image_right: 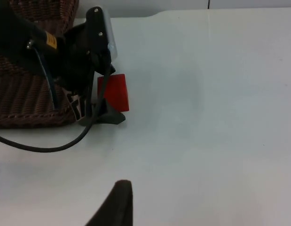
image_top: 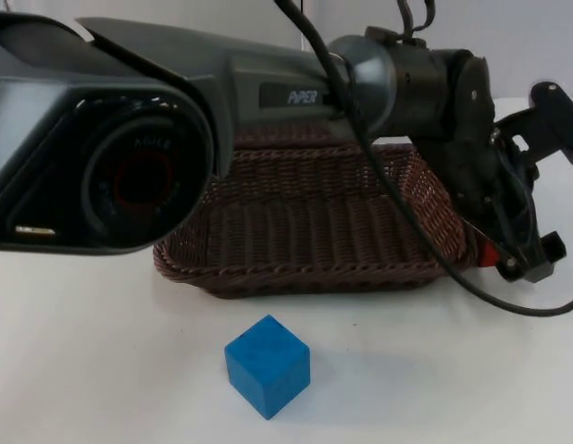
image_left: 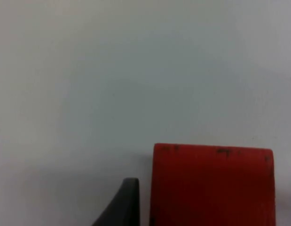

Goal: Pick up one cube with the left hand and place it into the upper basket. Pick up one cube with the right hand and place it into the lower basket.

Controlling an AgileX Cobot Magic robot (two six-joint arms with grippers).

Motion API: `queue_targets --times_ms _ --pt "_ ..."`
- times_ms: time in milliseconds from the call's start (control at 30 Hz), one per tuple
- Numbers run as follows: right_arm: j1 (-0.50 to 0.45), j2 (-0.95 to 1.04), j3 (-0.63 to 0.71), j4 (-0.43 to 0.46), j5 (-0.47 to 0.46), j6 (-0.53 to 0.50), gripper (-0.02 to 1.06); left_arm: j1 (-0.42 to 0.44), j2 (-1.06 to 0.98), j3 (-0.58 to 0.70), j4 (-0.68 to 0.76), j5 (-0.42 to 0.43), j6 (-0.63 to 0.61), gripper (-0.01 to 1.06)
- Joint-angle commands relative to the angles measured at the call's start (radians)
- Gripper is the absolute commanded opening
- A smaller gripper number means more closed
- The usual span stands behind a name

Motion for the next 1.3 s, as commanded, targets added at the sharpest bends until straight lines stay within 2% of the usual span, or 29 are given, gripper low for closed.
queue_targets --times_ms 0,267,433,900,967,1000,1033,1100,1133,1167,1200,1267 --pt "-0.004 -0.003 0.0 0.007 -0.004 0.0 1.05 0.0 -0.003 -0.004 -0.001 -0.017 -0.005 1.05" --pt "-0.004 -0.003 0.0 0.008 -0.004 0.0 1.05 0.0 -0.001 -0.004 0.003 -0.017 -0.005 1.05" --pt "-0.004 -0.003 0.0 0.008 -0.004 0.0 1.05 0.0 0.005 -0.004 0.004 -0.015 -0.005 0.99" --pt "-0.004 -0.003 0.0 0.008 -0.004 0.0 1.05 0.0 0.008 -0.004 0.014 -0.019 -0.005 0.96" --pt "-0.004 -0.003 0.0 0.008 -0.004 0.0 1.05 0.0 0.008 -0.004 0.014 -0.019 -0.005 0.88" --pt "-0.004 -0.003 0.0 0.008 -0.004 0.0 1.05 0.0 0.008 -0.004 0.014 -0.019 -0.005 0.88" --pt "-0.004 -0.003 0.0 0.008 -0.004 0.0 1.05 0.0 0.008 -0.004 0.014 -0.019 -0.005 0.81" --pt "-0.004 -0.003 0.0 0.008 -0.004 0.0 1.05 0.0 0.008 -0.004 0.014 -0.021 -0.005 0.6" --pt "-0.004 -0.003 0.0 0.008 -0.004 0.0 1.05 0.0 0.008 -0.004 0.014 -0.021 -0.005 0.44" --pt "-0.004 -0.003 0.0 0.008 -0.004 0.0 1.05 0.0 0.008 -0.004 0.014 -0.021 -0.005 0.44" --pt "-0.004 -0.003 0.0 0.008 -0.004 0.0 1.05 0.0 0.008 -0.004 0.015 -0.021 -0.005 0.31" --pt "-0.004 -0.003 0.0 0.008 -0.004 0.0 1.05 0.0 -0.001 -0.004 0.019 -0.019 -0.005 0.0"
